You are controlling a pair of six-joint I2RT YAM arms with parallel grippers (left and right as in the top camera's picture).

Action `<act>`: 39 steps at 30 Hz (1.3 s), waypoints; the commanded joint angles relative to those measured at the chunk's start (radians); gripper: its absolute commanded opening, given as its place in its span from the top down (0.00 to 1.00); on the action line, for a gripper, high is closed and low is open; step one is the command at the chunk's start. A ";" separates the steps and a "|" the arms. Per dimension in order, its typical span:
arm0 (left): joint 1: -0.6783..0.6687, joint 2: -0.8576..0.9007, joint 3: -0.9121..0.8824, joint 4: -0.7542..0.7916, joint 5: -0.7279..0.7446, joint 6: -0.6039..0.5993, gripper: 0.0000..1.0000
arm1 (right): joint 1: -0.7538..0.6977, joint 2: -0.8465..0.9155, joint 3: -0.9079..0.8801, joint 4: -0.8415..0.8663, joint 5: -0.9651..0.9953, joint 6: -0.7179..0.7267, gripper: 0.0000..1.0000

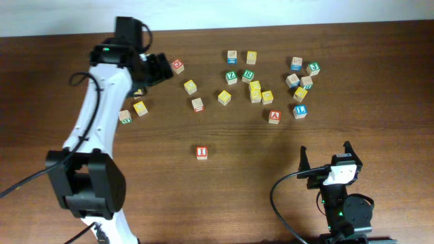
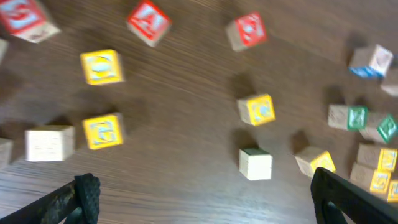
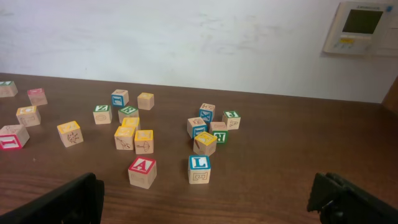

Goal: Spell out ICRA

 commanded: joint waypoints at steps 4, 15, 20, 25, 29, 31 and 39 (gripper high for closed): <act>-0.109 0.023 -0.005 -0.001 -0.172 0.006 0.00 | -0.008 -0.006 -0.005 -0.006 0.012 0.001 0.02; -0.108 0.118 -0.005 -0.061 -0.408 0.005 0.01 | -0.008 -0.006 -0.005 -0.006 0.012 0.001 0.02; -0.044 0.136 -0.004 -0.019 -0.312 -0.003 0.01 | -0.008 -0.006 -0.005 -0.006 0.012 0.001 0.02; 0.086 0.136 -0.002 0.009 -0.081 -0.003 0.01 | -0.008 -0.006 -0.005 -0.006 0.012 0.001 0.02; 0.110 0.137 -0.003 0.040 0.243 -0.002 0.01 | -0.008 -0.006 -0.005 -0.006 0.012 0.001 0.02; 0.070 0.137 -0.003 0.080 0.285 -0.002 0.01 | -0.008 -0.006 -0.005 -0.006 0.012 0.001 0.02; -0.195 0.143 -0.003 0.227 -0.099 -0.162 0.01 | -0.008 -0.006 -0.005 -0.006 0.012 0.001 0.02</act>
